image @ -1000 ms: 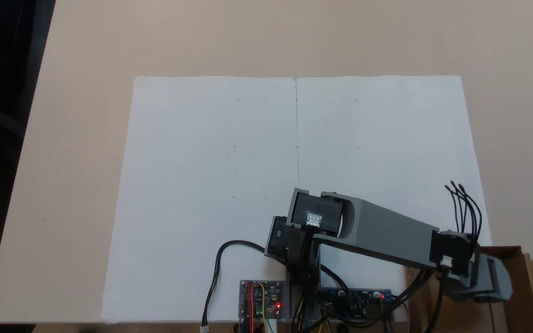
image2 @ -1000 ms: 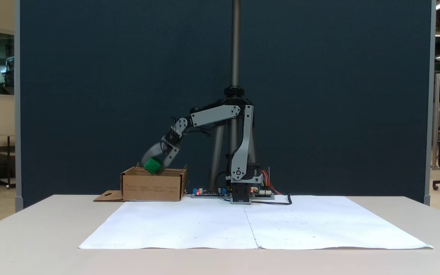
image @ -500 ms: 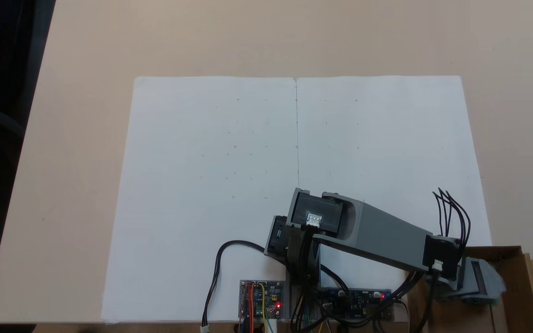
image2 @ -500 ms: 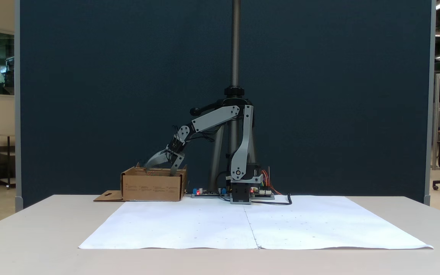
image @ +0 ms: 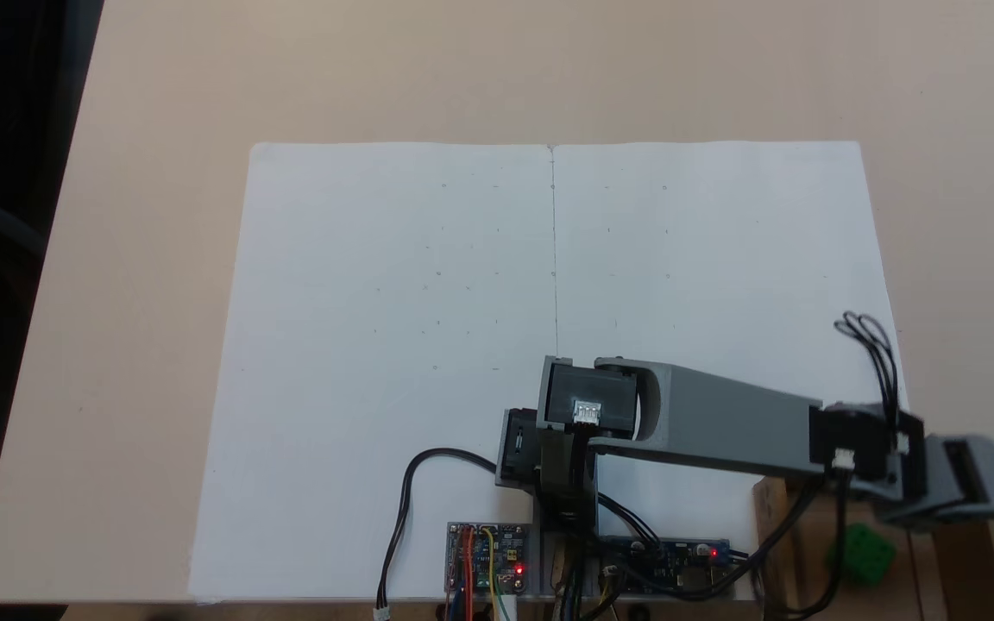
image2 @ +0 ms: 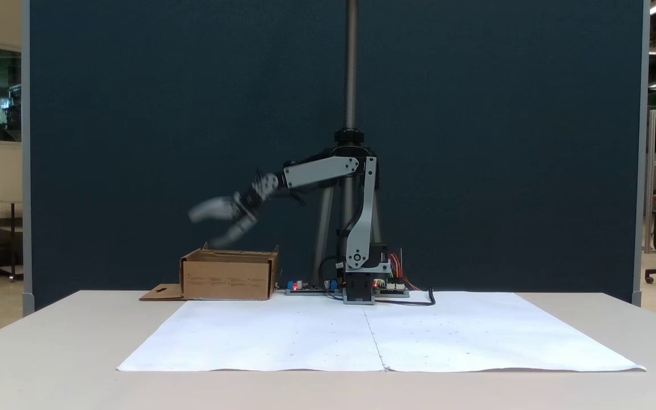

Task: Grasp a green dice and put it in the bin.

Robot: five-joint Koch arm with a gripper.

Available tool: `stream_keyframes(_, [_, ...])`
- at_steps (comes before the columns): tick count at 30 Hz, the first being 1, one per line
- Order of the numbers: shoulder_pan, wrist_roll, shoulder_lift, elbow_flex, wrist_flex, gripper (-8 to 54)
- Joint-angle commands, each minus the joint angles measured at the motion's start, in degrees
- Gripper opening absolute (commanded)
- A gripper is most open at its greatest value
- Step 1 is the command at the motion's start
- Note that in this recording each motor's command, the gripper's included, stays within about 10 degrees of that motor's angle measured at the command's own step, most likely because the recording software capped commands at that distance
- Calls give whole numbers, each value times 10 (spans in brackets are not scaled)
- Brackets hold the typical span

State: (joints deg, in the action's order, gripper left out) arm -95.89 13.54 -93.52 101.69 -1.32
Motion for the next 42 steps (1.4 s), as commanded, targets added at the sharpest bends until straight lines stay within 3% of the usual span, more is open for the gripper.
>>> stream_keyframes(1, [38,-86,-18,-65,-46,409])
stream_keyframes(6, [171,-160,-29,-174,-46,409])
stream_keyframes(18, [547,-160,-69,-197,-56,436])
stream_keyframes(29, [849,-158,-201,-22,-59,438])
stream_keyframes(42, [979,-148,-416,225,-74,443])
